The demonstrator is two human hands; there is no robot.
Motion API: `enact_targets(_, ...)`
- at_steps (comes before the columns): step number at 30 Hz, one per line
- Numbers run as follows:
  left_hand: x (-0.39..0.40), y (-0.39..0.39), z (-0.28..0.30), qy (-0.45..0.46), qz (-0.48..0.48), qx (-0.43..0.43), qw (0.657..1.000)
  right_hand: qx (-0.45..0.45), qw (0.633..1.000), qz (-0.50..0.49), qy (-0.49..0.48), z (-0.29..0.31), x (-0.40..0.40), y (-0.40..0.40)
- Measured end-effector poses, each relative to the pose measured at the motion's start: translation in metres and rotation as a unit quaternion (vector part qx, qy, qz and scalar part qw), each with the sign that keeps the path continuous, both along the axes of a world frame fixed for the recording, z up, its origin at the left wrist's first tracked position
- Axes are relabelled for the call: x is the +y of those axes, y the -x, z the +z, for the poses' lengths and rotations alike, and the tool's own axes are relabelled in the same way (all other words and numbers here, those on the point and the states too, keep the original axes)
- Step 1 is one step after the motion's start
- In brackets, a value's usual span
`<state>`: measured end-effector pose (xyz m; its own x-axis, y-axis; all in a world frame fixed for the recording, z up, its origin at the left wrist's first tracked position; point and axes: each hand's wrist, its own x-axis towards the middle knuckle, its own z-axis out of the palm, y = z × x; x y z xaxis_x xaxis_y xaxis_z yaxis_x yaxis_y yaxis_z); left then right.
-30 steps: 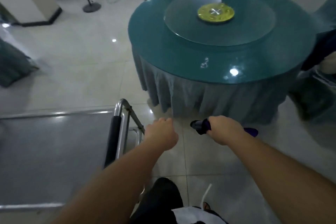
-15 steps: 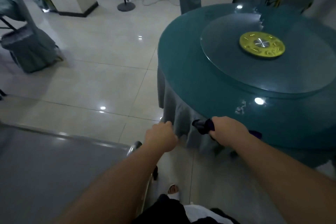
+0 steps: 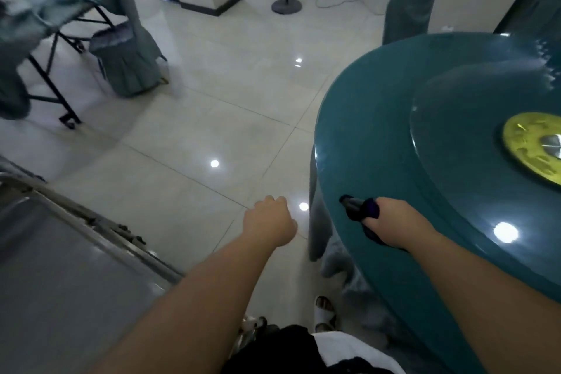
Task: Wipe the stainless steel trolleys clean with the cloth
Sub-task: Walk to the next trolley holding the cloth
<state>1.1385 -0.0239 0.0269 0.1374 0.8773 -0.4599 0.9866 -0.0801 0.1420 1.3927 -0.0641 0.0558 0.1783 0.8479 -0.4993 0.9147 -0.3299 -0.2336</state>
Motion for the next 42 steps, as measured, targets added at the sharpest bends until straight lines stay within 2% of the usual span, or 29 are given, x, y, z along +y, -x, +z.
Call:
enact_targets(9,0.097,0.011,0.000,0.032,0.082,0.034,0.996,0.012,0.995,0.096,-0.002,0.020,0.148,0.024)
enact_targets(18,0.195,0.052,-0.027,0.081,0.171,0.018,0.982,0.007,0.984,0.176,0.004,0.005,0.262,0.088)
enact_targets(24,0.272,0.130,-0.047,0.102,0.196,0.011,0.975,-0.024,0.972,0.234,0.015,-0.020,0.361,0.171)
enact_targets(31,0.340,0.241,-0.035,0.094,0.271,-0.007,0.958,-0.029,0.946,0.319,0.052,-0.024,0.462,0.305)
enact_targets(34,0.344,0.287,-0.032,0.087,0.324,-0.014,0.942,-0.035,0.924,0.377,0.055,-0.027,0.492,0.362)
enact_targets(38,0.327,0.336,-0.033,0.087,0.419,-0.028,0.903,-0.032,0.882,0.465,0.073,-0.035,0.516,0.438)
enact_targets(42,0.299,0.372,-0.033,0.092,0.547,-0.058,0.830,-0.026,0.819,0.566,0.090,-0.043,0.529,0.518)
